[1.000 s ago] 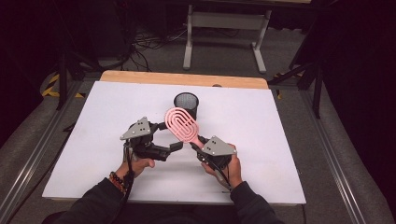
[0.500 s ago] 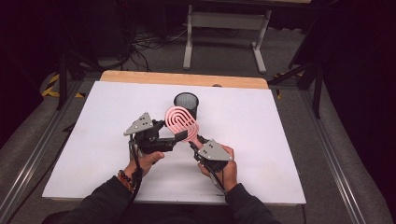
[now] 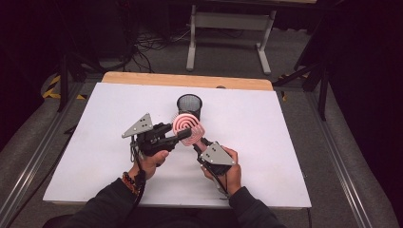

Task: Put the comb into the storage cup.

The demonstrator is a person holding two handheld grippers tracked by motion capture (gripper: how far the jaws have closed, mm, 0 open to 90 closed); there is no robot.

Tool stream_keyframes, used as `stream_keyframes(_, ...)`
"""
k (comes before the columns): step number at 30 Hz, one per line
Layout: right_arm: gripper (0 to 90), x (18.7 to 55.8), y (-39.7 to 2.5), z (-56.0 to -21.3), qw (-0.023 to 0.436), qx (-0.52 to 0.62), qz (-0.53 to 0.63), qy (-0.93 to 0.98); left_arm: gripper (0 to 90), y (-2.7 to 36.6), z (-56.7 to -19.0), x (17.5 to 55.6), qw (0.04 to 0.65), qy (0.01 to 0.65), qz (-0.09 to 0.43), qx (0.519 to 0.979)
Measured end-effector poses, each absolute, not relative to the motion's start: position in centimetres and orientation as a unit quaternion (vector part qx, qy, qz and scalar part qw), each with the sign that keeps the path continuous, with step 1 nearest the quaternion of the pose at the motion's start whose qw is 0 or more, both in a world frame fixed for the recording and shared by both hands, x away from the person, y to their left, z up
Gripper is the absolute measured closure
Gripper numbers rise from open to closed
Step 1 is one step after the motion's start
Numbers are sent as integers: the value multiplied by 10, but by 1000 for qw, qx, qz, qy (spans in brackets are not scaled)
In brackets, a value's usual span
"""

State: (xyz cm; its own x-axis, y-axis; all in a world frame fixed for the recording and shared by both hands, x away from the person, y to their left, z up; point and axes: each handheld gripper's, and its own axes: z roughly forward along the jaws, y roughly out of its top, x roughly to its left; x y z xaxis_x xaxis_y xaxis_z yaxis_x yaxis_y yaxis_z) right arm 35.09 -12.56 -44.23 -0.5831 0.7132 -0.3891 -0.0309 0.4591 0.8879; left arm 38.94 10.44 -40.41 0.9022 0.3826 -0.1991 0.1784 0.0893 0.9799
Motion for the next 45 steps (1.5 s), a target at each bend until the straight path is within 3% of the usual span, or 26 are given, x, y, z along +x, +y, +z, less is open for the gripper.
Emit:
stream_keyframes(3, 700, 351, -126, -442, 395, 226, 470, 756, 614, 106, -404, 388, 712, 200, 72, 670)
stream_keyframes(24, 636, 348, -117, -441, 321, 205, 496, 780, 631, 110, -396, 381, 707, 156, 85, 685)
stream_keyframes(39, 345, 345, -118, -438, 307, 193, 509, 781, 633, 116, -394, 381, 706, 156, 83, 685)
stream_keyframes(45, 276, 346, -121, -437, 306, 199, 510, 779, 633, 119, -392, 381, 706, 156, 87, 685)
